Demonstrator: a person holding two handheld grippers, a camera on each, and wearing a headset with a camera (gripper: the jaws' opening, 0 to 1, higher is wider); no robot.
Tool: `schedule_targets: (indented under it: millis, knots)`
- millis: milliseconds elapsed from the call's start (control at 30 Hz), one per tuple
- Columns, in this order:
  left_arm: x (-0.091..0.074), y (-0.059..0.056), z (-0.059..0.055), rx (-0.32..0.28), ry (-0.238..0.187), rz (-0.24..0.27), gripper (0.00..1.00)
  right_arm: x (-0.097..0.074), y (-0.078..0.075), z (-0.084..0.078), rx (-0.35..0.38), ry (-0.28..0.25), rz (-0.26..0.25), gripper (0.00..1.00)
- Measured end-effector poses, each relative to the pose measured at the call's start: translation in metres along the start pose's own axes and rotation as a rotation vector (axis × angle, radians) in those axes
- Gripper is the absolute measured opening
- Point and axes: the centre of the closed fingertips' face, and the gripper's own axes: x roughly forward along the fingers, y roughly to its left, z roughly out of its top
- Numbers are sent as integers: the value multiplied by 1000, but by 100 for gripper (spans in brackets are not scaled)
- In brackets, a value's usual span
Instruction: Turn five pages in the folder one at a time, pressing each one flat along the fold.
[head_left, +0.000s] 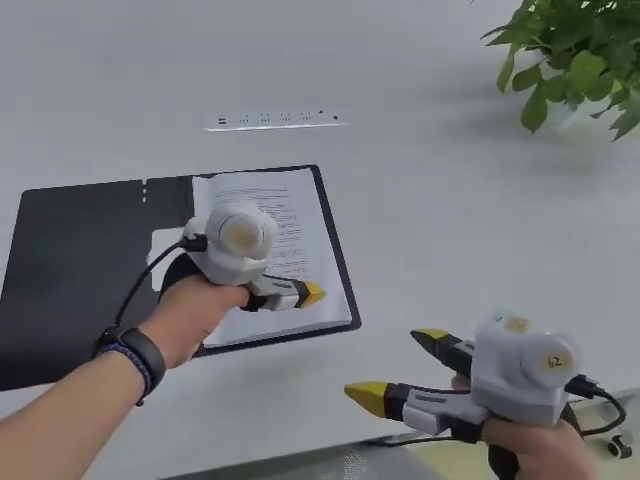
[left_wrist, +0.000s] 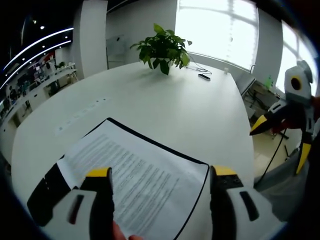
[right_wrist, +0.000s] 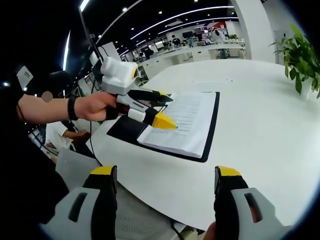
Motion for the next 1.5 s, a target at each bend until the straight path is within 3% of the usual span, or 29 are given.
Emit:
schedule_targets:
  millis: [467,667,733,1033,1400,1500]
  knots:
    - [42,-22,-24,41,78,-34,80,3,0,6,-8,0,9,80]
    - [50,-22,-36,50,114,-29,80,3,-3,6,2,-3,3,79]
    - [51,-18,-44,68,143,-12,78,3,-4,6,6,-4,2,79]
    - [51,-16,-46,19,121,-27,77,8,-5,-2,10,17,13,79]
    - [42,-14,-41,-31,90,-66,72,19,-6,5,1,18,33,79]
    - [43,-12,-43,7,96,-46,68,24,-9,8,-1,18,37,79]
